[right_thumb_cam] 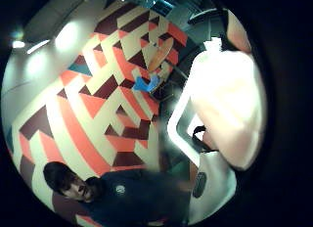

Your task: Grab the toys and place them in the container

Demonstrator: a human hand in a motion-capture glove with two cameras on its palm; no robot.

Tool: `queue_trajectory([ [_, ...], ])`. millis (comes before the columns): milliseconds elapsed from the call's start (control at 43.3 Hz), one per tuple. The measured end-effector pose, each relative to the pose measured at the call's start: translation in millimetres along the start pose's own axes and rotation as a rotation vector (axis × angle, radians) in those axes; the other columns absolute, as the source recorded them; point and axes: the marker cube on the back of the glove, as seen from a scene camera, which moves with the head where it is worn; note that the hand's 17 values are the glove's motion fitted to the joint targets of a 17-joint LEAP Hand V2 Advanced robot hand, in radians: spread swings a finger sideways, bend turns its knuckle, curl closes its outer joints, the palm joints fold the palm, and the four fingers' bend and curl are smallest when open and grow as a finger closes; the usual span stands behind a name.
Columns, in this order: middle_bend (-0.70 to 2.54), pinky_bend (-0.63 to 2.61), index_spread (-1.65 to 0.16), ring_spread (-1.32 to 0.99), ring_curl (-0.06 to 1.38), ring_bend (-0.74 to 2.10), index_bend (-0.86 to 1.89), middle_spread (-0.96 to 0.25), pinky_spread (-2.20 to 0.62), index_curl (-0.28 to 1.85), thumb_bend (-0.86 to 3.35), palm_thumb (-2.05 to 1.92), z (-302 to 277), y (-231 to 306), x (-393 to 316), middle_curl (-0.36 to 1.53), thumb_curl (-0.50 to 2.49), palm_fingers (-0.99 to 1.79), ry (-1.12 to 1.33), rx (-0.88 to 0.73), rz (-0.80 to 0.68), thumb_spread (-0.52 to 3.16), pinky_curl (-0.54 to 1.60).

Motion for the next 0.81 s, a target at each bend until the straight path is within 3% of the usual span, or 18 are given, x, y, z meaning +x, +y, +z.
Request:
queue_trajectory([
  [69,0.86,1.28,-0.39,-0.43,0.64,1.20,0.51,-0.26,-0.34,0.51,0.30,0.76,15,-9,11,0.49,0.77,0.29,-0.031,-0.093,0.008,0.16,0.56],
  [115,0.69,1.24,-0.35,-0.30,0.58,0.86,0.52,-0.16,-0.21,0.53,0.29,0.67,21,-11,13,0.45,0.77,-0.39,-0.038,-0.124,0.016,0.37,0.57],
  [185,0.53,1.13,-0.33,-0.20,0.48,0.55,0.47,-0.09,-0.12,0.47,0.22,0.56,17,-10,15,0.38,0.73,-0.57,-0.011,-0.135,0.019,0.56,0.50],
  [393,0.27,0.81,-0.29,-0.06,0.30,0.17,0.33,0.00,0.01,0.41,0.13,0.43,-29,24,24,0.31,0.63,-0.32,0.143,-0.219,0.012,0.94,0.37],
  [647,0.13,0.66,-0.27,0.00,0.21,0.08,0.20,0.02,0.05,0.39,0.09,0.42,-71,113,72,0.29,0.54,-0.30,0.521,-0.512,0.089,1.14,0.32],
  [808,0.09,0.66,-0.27,0.02,0.17,0.07,0.17,0.02,0.05,0.38,0.10,0.48,-74,162,123,0.25,0.53,-0.33,0.750,-0.655,0.238,1.19,0.32],
])
